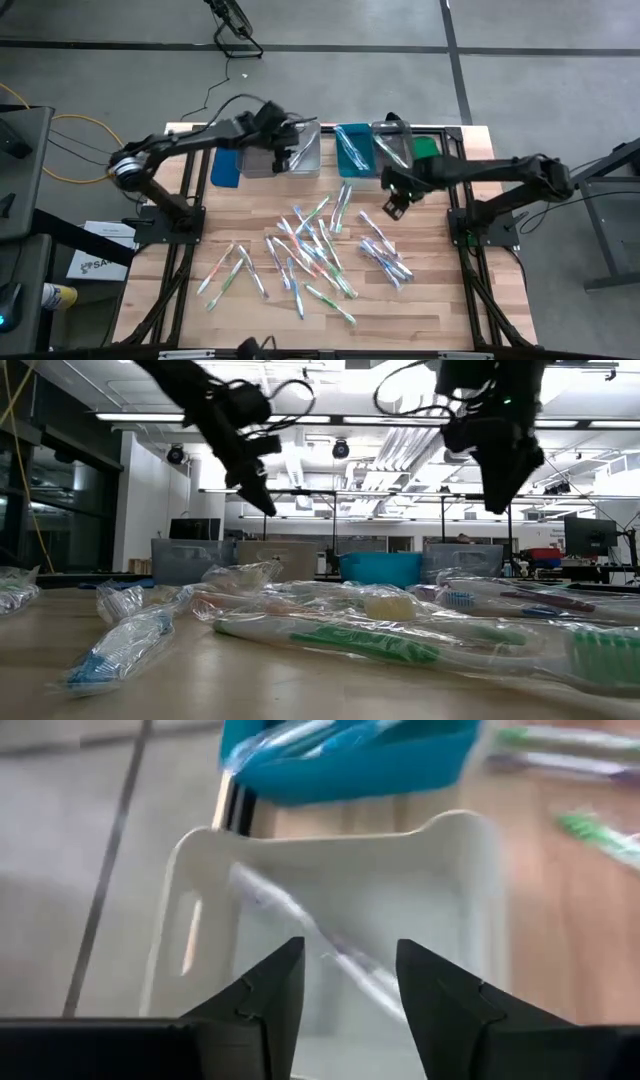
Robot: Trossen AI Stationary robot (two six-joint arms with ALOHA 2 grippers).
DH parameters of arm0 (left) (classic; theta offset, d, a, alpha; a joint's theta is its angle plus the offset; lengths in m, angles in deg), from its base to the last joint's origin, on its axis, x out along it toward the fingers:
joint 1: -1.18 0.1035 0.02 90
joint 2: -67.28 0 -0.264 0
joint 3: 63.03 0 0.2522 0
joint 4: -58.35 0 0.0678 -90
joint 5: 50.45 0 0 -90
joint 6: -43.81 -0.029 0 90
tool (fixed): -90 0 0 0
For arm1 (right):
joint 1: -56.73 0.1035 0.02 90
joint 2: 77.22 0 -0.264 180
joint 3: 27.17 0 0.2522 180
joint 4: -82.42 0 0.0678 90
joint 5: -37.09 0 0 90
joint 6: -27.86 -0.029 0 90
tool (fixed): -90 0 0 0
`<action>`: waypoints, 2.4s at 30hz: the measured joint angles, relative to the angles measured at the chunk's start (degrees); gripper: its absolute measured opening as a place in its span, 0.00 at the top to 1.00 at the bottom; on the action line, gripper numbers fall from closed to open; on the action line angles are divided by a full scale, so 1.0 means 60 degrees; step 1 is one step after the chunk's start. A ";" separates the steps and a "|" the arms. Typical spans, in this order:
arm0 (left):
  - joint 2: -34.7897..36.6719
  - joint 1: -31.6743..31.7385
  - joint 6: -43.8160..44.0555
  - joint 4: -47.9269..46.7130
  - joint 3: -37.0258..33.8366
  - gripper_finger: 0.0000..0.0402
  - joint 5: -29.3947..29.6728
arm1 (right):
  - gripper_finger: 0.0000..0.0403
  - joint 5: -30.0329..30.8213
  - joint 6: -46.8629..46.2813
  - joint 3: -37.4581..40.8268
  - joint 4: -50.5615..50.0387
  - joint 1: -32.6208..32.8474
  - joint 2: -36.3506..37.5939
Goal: Pick & Place Toothbrushes
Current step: Put the violet toothbrush into the gray bin
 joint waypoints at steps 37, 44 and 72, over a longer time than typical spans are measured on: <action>0.3527 -0.1445 -0.2086 0.6997 -0.5725 0.63 -0.1545 | 0.56 0.0347 -0.5489 0.0485 0.2194 0.3873 -0.3878; 0.3527 -0.1445 -0.1951 0.6881 -0.5725 0.63 -0.1586 | 0.56 0.0124 -0.5488 0.0467 0.2362 0.3755 -0.4112; 0.3527 -0.1445 -0.1817 0.6632 -0.5722 0.63 -0.1695 | 0.96 0.0421 -0.6356 0.1284 0.3430 0.3513 -0.3636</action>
